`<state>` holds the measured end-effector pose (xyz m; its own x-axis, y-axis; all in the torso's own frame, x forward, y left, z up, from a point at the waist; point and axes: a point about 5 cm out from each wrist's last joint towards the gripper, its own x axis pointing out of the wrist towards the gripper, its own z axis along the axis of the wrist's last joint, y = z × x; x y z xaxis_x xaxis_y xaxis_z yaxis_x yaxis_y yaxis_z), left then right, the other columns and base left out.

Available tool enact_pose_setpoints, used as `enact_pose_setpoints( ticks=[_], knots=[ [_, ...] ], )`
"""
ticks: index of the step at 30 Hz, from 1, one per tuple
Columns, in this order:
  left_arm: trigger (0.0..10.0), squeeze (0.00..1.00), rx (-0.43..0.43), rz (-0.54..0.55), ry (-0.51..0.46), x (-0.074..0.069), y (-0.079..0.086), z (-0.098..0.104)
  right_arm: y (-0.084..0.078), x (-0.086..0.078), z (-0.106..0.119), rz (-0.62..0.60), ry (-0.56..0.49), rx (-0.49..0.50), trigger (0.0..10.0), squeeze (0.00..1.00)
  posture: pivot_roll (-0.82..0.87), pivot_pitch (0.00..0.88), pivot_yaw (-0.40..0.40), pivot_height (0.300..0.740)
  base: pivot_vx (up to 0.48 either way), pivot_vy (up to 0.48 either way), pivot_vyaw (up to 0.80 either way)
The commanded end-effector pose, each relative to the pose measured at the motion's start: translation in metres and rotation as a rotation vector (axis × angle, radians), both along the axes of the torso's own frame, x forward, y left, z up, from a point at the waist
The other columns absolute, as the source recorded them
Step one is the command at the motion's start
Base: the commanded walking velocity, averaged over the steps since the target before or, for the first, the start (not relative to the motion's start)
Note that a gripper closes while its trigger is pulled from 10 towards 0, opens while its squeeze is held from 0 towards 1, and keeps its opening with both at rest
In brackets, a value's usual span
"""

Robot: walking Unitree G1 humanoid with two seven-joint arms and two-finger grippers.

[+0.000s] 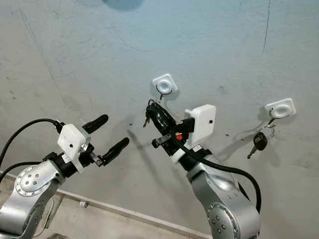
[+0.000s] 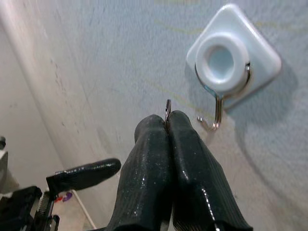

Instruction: Hang keys on a hook

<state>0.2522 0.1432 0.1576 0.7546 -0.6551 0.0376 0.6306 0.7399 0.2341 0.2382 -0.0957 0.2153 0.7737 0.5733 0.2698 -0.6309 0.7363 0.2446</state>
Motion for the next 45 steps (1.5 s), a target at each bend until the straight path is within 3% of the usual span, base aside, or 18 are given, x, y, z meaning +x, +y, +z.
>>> enact_pose_setpoints(
  ticks=[1,45],
  knots=[
    [10.0,0.0,-0.005,-0.002,-0.015,0.002,-0.001,0.005,-0.001,0.001,0.003,-0.008,-0.002,0.016,10.0,0.0,0.17,0.0,-0.008,0.74,0.0,0.0,0.0],
    [10.0,0.0,-0.009,-0.015,-0.004,-0.001,-0.004,0.002,-0.008,0.001,-0.019,-0.024,0.133,0.124,10.0,0.0,0.16,0.0,-0.004,0.74,0.0,0.0,0.0]
  ],
)
